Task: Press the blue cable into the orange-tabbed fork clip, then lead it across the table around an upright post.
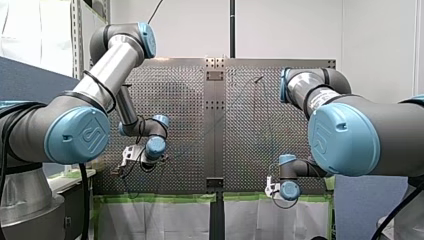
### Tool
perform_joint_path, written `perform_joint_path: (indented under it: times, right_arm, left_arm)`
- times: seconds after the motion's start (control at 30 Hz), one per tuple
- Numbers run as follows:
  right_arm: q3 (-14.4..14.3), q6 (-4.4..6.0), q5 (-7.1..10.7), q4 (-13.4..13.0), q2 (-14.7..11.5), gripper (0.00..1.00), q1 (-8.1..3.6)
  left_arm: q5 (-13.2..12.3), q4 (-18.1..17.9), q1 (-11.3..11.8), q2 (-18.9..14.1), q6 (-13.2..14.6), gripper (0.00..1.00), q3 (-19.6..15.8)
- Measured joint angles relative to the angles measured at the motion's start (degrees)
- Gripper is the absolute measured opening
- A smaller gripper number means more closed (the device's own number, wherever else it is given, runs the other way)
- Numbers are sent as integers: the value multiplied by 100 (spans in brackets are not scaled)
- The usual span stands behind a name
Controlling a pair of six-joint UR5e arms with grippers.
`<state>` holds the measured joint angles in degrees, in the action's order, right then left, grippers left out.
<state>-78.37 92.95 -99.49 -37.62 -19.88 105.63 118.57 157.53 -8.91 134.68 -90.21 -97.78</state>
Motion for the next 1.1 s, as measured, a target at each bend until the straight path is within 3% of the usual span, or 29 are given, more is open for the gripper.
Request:
perform_joint_path:
  times: [0.33, 0.37, 0.4, 0.47, 0.5, 0.53, 0.57, 0.6, 0.63, 0.77, 0.97, 1.1]
  right_arm:
    - [1, 0, -1, 1, 4, 0, -1]
    - [1, 0, -1, 2, 4, 0, -1]
    - [1, 1, 0, 4, 4, 0, -1]
    - [1, 0, 3, 6, 4, 0, 1]
    - [1, 0, 4, 7, 4, 0, 2]
    - [1, 0, 5, 7, 3, 0, 2]
    - [1, 0, 6, 8, 3, 0, 1]
    - [0, 0, 6, 8, 3, 0, 1]
    - [0, 0, 7, 11, 3, 0, 1]
    - [1, -2, 7, 14, 3, 0, 3]
    - [0, -3, 7, 16, 3, 0, 6]
    - [0, -2, 7, 17, 2, 0, 6]
  left_arm:
    - [-251, -137, 75, 0, -130, 0, 6]
    - [-294, -150, 86, 0, -161, 12, 7]
    - [-337, -166, 96, 0, -196, 12, 7]
    - [-437, -224, 118, 0, -278, 50, 7]
    - [-481, -255, 127, 0, -309, 50, 7]
    - [-535, -288, 138, 0, -349, 77, 7]
    - [-576, -299, 147, 0, -382, 94, 7]
    - [-620, -296, 154, -1, -419, 94, 7]
    - [-673, -274, 160, -4, -475, 100, 7]
    - [-674, -133, 168, -2, -659, 100, 7]
    - [-442, 151, 196, -1, -950, 100, 7]
    - [-504, 356, 225, -3, -1155, 100, 7]
